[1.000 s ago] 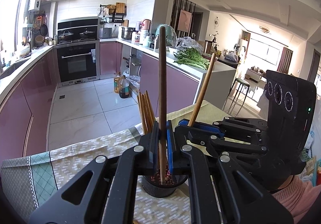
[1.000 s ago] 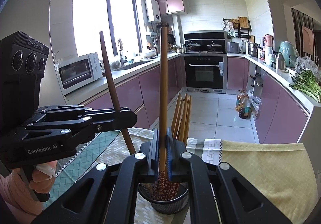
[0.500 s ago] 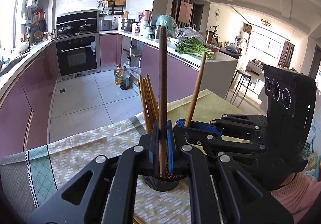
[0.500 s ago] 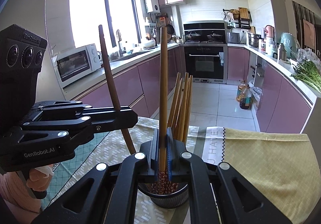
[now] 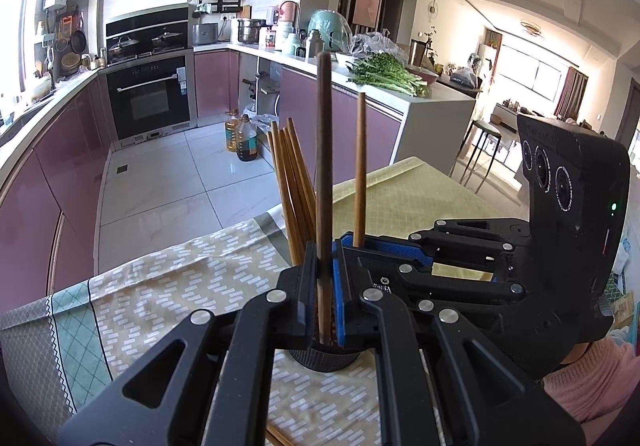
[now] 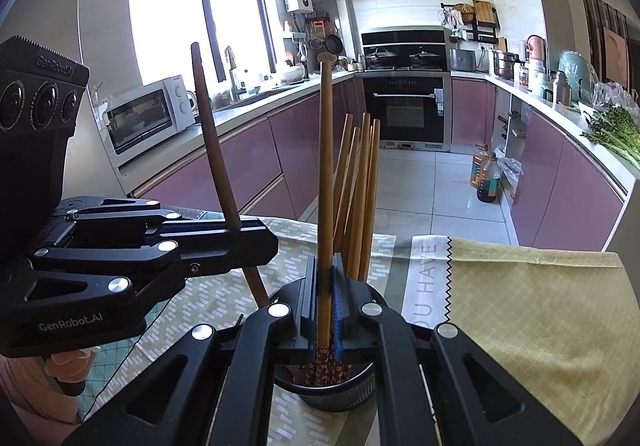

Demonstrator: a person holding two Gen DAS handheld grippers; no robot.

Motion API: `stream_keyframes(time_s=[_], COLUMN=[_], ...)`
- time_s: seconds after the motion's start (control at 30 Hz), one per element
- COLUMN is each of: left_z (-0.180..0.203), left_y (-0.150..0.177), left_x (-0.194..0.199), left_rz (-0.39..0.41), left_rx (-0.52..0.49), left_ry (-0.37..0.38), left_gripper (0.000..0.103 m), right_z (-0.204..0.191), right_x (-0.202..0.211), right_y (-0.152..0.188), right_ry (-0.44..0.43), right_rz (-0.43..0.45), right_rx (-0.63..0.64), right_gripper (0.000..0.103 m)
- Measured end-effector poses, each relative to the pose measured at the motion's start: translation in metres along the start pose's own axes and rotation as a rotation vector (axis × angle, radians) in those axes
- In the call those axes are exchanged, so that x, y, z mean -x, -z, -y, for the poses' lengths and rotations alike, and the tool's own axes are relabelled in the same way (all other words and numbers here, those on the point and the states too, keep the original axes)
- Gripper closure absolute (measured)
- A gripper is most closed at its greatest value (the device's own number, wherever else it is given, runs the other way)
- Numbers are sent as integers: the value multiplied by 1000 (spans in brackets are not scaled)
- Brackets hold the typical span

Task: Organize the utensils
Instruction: 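Open the right tool releasing its chopstick while the left tool releases its own, then move both open tools down to the last chopsticks on the cloth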

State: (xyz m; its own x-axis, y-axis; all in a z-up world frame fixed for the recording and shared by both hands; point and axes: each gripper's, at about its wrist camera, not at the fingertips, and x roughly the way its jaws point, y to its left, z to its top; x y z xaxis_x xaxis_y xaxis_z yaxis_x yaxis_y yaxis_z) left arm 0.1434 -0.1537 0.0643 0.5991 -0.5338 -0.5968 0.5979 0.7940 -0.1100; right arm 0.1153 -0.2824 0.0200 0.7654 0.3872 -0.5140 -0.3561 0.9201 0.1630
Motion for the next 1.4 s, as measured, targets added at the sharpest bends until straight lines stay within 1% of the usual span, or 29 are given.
stream_keyframes(time_s=[0.07,0.13,0.2,0.23,0.4,0.57,0.73,0.83,0.9,0.97,1.03,1.07,1.13,1.17,1.2,1.23,1.27,1.37,1.4], left_z=[-3,-7,-10,-11,-18,-21,-25,-24,-22,-20,-21,-22,-25,-28,-30,-34,-38,-49,-52], left_y=[0,0,-4,0,0,8,15,21,26,32,39,44,54,61,66,73,81,106,112], left_x=[-6,-13,-20,-22,-33,-42,-41,-35,-29,-20,-7,0,15,22,27,34,39,47,48], left_rz=[-16,-36,-43,-44,-56,-71,-60,-44,-27,-3,35,55,84,97,102,107,109,86,77], left_rx=[7,20,27,31,43,57,68,60,51,43,38,33,36,36,41,52,62,96,108], left_ry=[-2,19,18,19,21,23,26,11,-4,-22,-52,-60,-80,-94,-104,-124,-145,-194,-202], left_gripper=[95,95,95,95,95,95,94,92,88,81,76,70,67,63,59,51,45,37,36], right_z=[3,5,7,8,14,19,21,20,19,16,13,10,3,-3,-9,-16,-22,-37,-41], right_x=[-3,-5,-8,-9,-14,-16,-14,-12,-8,-1,9,15,25,29,33,36,37,30,25], right_y=[0,0,-1,-2,-2,-1,2,4,6,8,11,13,17,20,24,28,32,48,54], right_ry=[-1,-1,-1,1,0,0,-5,-11,-18,-30,-47,-59,-90,-113,-136,-154,-167,-212,-218], right_rz=[-6,-9,-13,-15,-18,-21,-19,-16,-11,1,19,30,39,39,35,28,20,-43,-66], right_rx=[-9,-21,-28,-32,-47,-70,-82,-84,-82,-75,-65,-53,-29,-8,17,41,57,83,87], right_gripper=[97,97,97,97,97,95,95,95,95,94,88,87,81,80,77,73,71,71,71])
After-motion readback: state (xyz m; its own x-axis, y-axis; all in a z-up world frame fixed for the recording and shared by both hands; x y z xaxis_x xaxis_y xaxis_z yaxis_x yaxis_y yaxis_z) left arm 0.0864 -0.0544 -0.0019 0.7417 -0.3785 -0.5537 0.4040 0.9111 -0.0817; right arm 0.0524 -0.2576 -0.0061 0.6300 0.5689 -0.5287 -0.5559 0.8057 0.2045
